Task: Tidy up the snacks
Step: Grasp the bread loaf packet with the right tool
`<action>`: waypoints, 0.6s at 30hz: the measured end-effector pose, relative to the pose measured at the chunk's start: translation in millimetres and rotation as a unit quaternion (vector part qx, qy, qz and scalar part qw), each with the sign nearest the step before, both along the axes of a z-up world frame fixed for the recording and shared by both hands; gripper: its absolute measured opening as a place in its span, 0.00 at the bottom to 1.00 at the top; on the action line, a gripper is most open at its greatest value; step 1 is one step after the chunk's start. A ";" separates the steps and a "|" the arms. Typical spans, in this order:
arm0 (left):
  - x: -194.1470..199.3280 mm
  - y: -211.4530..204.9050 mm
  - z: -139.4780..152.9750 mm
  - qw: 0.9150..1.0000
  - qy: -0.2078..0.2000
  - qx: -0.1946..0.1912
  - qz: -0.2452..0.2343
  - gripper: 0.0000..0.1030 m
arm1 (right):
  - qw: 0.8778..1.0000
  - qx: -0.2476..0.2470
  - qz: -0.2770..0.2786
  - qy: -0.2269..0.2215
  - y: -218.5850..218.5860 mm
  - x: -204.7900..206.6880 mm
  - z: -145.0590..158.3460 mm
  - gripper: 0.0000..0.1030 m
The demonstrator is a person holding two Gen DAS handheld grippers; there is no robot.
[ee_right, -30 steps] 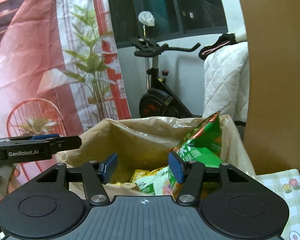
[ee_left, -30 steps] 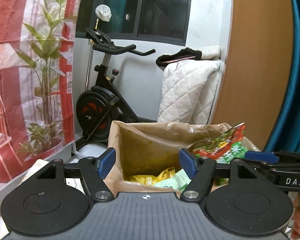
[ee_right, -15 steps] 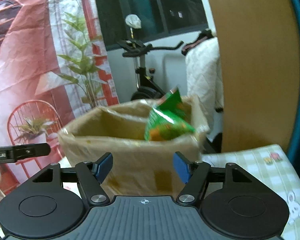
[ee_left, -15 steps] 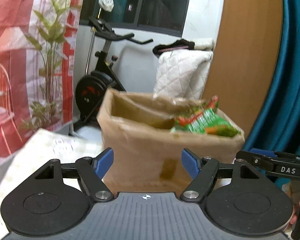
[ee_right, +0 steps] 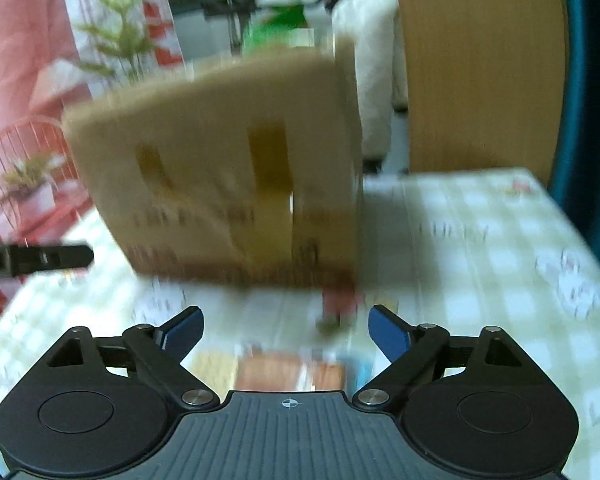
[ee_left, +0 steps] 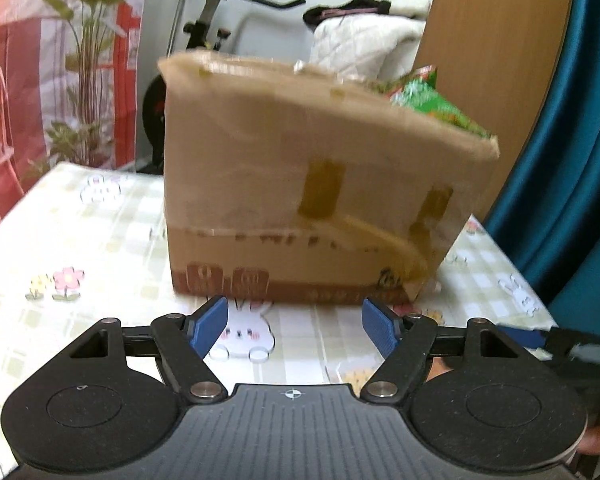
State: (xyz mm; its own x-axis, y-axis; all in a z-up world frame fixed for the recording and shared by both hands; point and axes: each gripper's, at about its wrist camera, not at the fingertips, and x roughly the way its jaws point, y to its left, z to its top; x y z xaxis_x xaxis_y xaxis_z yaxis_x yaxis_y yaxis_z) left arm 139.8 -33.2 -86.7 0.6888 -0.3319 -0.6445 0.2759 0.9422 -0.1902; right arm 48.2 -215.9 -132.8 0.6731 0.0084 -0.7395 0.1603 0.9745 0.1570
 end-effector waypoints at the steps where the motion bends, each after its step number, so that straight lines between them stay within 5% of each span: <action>1: 0.1 0.3 -4.5 1.000 0.006 0.001 0.000 0.73 | 1.000 -0.002 0.001 0.011 3.7 -0.8 -8.3 0.86; 9: 0.6 -0.4 -29.5 0.999 0.039 0.000 0.000 0.72 | 0.997 -0.018 0.006 0.068 15.2 1.9 -45.1 0.84; 13: -0.6 -6.3 -40.4 0.998 0.057 -0.004 -0.006 0.72 | 0.999 -0.010 0.015 0.052 9.4 -3.2 -46.0 0.69; 18: -0.6 -27.3 -56.0 0.997 0.075 -0.006 -0.028 0.72 | 0.999 -0.017 0.000 0.042 -12.1 -7.3 -39.3 0.65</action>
